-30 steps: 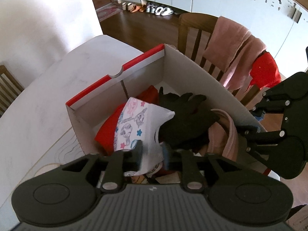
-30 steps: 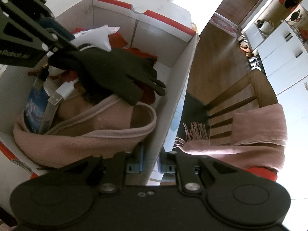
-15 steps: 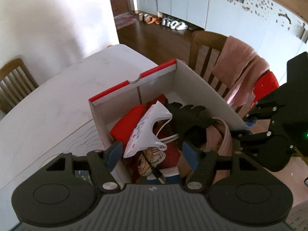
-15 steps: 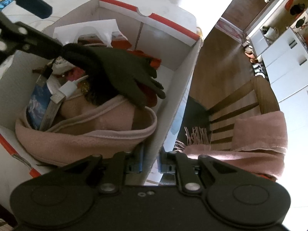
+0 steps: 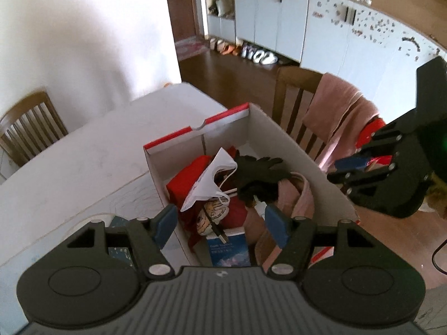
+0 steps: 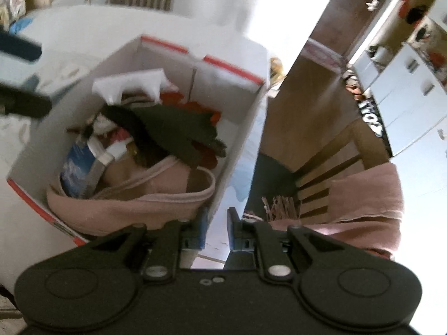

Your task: Organize objects

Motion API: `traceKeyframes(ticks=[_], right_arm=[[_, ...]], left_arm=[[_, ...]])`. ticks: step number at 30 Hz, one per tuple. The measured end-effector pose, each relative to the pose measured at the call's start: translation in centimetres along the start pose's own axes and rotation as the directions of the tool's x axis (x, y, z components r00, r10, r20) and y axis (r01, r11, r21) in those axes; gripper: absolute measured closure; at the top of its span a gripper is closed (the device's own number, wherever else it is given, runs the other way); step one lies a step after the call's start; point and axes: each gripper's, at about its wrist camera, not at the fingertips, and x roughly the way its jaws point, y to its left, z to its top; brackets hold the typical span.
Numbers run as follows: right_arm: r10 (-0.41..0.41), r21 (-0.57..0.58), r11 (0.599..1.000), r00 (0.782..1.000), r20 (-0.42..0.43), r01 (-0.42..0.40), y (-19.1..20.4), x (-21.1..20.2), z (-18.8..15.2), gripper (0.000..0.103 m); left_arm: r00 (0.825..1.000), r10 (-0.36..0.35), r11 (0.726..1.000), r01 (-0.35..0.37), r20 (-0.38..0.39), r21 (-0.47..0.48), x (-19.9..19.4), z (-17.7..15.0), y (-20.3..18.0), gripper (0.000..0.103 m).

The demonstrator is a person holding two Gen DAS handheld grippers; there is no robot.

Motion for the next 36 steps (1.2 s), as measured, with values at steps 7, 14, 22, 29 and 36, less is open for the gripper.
traceKeyframes(ticks=[7,14,22,29,36], right_arm=[[0.014,0.169,0.985,0.989,0.148,-0.040,0.1,-5.4,-1.7,0.080],[-0.003,0.232,0.971,0.968,0.253,-0.057,2.9,-9.8,-3.5,0.068],[-0.011,0.290,0.953,0.942,0.336,-0.092,5.2,-12.6,-5.4,0.054],[-0.040,0.322,0.941,0.913,0.405,-0.101,7.0,-14.2,-7.0,0.037],[-0.039,0.360,0.925,0.911,0.411,-0.122,7.8,-14.7,-8.8,0.028]], left_arm=[[0.996,-0.009,1.000,0.010,0.085,-0.015,-3.2,-2.6,0.4,0.035],[0.986,-0.010,0.998,0.020,0.165,-0.060,-6.2,-5.3,0.8,0.030],[0.974,-0.026,0.996,0.043,0.227,-0.072,-7.9,-8.2,0.6,0.020],[0.966,-0.035,0.996,0.055,0.256,-0.070,-9.3,-10.0,0.4,0.002],[0.963,-0.038,0.993,0.066,0.267,-0.097,-9.9,-11.2,0.7,0.000]])
